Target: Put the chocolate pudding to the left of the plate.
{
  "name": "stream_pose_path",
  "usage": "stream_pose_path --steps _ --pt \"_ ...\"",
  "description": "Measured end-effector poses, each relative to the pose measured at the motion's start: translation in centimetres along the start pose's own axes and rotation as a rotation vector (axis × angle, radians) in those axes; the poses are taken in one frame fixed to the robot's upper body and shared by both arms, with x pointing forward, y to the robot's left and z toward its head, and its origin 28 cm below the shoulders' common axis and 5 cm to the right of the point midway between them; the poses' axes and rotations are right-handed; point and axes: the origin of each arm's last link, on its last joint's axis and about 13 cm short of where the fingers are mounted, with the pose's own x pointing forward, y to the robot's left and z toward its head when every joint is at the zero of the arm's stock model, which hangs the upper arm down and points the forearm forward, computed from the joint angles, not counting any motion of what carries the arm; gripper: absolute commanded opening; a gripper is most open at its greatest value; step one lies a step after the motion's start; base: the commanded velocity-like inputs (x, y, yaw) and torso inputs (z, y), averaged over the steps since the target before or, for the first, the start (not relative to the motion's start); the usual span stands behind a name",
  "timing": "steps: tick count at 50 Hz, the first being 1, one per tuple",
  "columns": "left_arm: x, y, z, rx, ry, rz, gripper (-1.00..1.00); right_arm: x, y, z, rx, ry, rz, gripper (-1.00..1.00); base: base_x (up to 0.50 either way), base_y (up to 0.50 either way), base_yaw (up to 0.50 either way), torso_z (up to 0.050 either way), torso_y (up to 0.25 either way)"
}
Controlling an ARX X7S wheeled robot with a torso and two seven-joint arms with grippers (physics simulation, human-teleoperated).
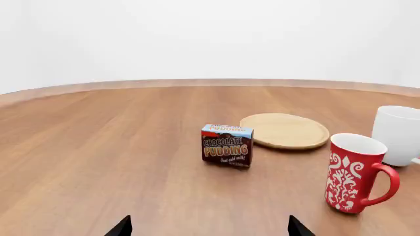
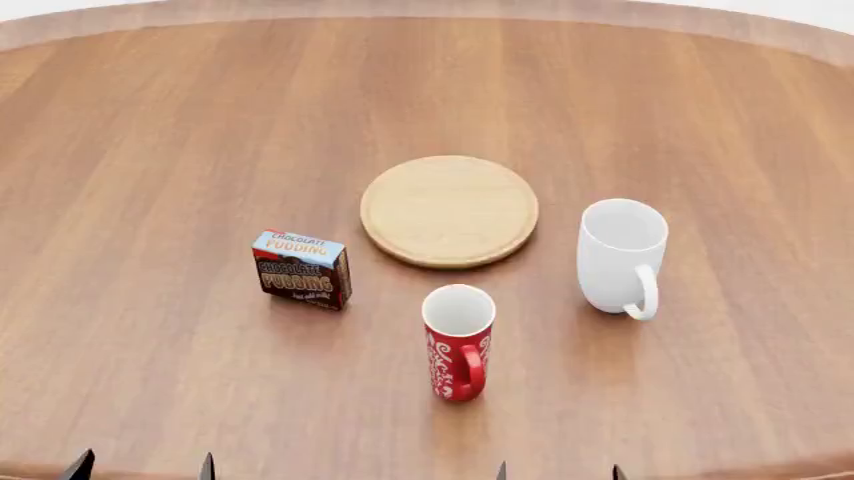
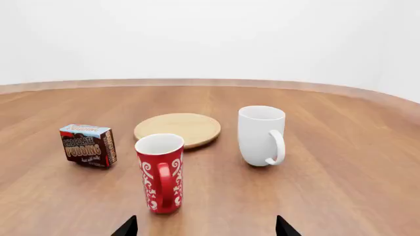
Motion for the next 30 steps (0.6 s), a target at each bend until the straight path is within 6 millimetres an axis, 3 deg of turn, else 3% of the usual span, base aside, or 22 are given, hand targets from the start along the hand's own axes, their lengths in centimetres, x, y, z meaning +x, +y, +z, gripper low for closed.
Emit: stream_pose_path --steps 19,30 --pt "-0.03 0.02 -0.12 0.003 0.005 0.001 1.00 0.01 0.05 -0.10 -0.014 0.009 -0.012 1.00 0.00 0.00 0.00 0.000 0.000" --pt "0.03 -0.05 -0.15 0.002 0.007 -0.003 1.00 0.08 0.10 -0.13 -0.032 0.011 -0.024 1.00 0.00 0.14 0.00 0.000 0.000"
